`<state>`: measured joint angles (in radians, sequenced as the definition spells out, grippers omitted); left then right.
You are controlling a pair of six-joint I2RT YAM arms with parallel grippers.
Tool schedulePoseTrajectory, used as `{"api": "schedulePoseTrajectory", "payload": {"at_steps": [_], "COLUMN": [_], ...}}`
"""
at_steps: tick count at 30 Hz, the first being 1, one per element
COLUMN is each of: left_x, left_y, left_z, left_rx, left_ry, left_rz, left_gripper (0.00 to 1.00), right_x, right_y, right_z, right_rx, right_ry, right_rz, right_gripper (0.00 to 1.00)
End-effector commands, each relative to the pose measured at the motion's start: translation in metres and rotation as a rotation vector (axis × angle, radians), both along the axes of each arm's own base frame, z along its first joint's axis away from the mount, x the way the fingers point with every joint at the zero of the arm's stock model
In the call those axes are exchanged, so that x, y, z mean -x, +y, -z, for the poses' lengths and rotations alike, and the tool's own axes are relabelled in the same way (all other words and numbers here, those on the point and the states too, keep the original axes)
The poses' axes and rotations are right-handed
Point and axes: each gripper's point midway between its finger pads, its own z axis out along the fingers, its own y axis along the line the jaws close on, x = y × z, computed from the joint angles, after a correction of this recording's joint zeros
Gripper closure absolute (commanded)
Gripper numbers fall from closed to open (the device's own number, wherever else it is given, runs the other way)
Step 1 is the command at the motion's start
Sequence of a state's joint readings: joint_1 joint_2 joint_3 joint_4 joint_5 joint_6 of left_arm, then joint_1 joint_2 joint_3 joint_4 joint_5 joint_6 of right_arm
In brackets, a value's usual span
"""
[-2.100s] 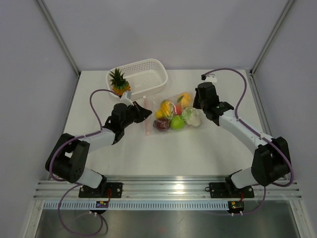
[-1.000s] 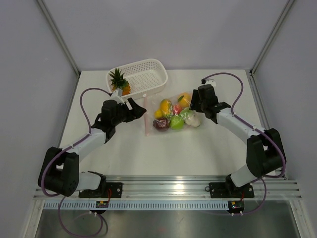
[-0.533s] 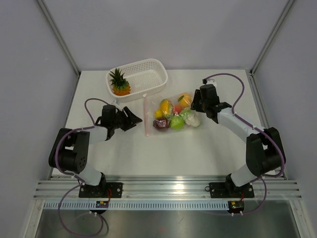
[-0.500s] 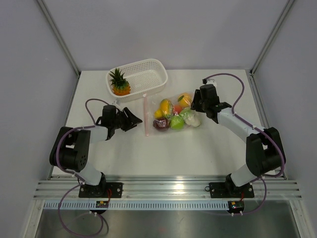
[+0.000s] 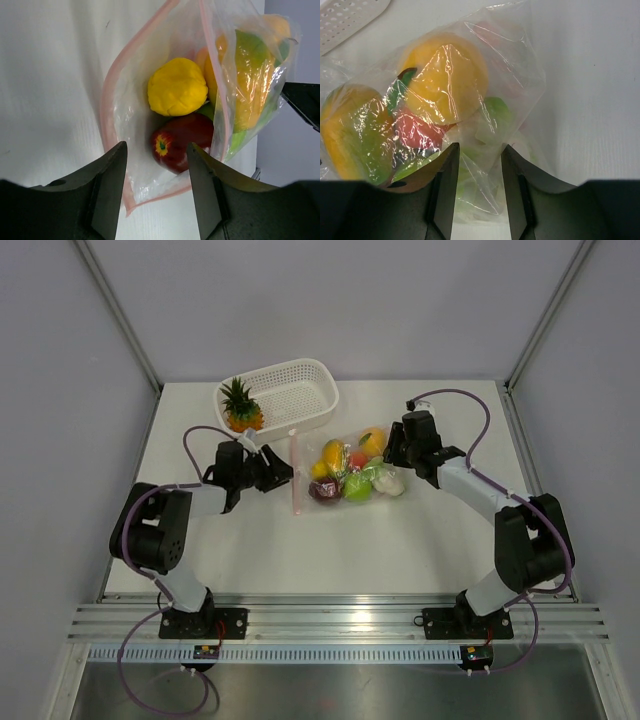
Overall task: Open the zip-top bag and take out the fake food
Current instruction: Pick up the fake fruit from the zipper food storage bag.
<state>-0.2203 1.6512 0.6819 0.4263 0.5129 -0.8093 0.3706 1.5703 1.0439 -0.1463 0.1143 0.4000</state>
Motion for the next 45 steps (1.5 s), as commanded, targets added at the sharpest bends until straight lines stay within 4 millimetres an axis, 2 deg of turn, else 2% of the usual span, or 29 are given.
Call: {"api": "schedulePoseTrajectory", "payload": {"at_steps": [1,3,5,9,12,13,16,22,27,29,31,39,45], "left_x": [-0.015,-0.019,-0.019,-0.019,-0.015,-0.013,-0.006,-0.001,0.001,0.007,0.015,0.040,0.041], "left_y": [-0.015,-0.020,-0.024,-0.032,-0.033,-0.033,-0.038,-0.047,-0.049,-0.051,-0.055,-0.064,-0.062], "left_z": [-0.008,-0.012,-0.008,-0.015,-0.019,-0.020,-0.024,-0.016,-0.021,-0.021,-0.018,-0.011,-0.011], "left_rx": [0.039,0.066,0.083,0.134,0.140,0.139,0.128,0.125,0.136,0.147,0.160,0.130,0.117], "left_ry": [-0.052,-0.072,-0.057,-0.082,-0.093,-0.095,-0.114,-0.084,-0.096,-0.082,-0.054,-0.016,-0.018], "left_rz": [0.043,0.059,0.074,0.101,0.110,0.114,0.139,0.177,0.196,0.216,0.248,0.337,0.331], "left_gripper": [0.46,0.46,0.46,0.45,0.39,0.33,0.26,0.26,0.30,0.29,0.24,0.21,0.20], "right_x": [-0.006,-0.005,-0.006,-0.005,-0.006,-0.005,-0.005,-0.003,-0.003,-0.004,-0.004,-0.003,0.006], "right_y": [0.003,0.004,0.004,0.007,0.008,0.008,0.008,0.009,0.010,0.010,0.010,0.015,0.015], "right_z": [-0.007,-0.007,-0.007,-0.005,-0.004,-0.004,-0.004,-0.001,-0.002,-0.002,-0.001,0.002,-0.023], "right_rx": [-0.023,-0.027,-0.030,-0.035,-0.038,-0.038,-0.038,-0.042,-0.046,-0.044,-0.045,-0.065,-0.095], "right_ry": [-0.029,-0.030,-0.029,-0.023,-0.018,-0.013,-0.015,-0.007,-0.009,-0.009,-0.004,0.014,-0.038], "right_rz": [-0.002,-0.007,-0.007,-0.019,-0.025,-0.025,-0.026,-0.030,-0.034,-0.034,-0.035,-0.044,-0.057], "right_gripper": [0.54,0.54,0.55,0.55,0.55,0.56,0.56,0.56,0.57,0.57,0.57,0.56,0.45]}}
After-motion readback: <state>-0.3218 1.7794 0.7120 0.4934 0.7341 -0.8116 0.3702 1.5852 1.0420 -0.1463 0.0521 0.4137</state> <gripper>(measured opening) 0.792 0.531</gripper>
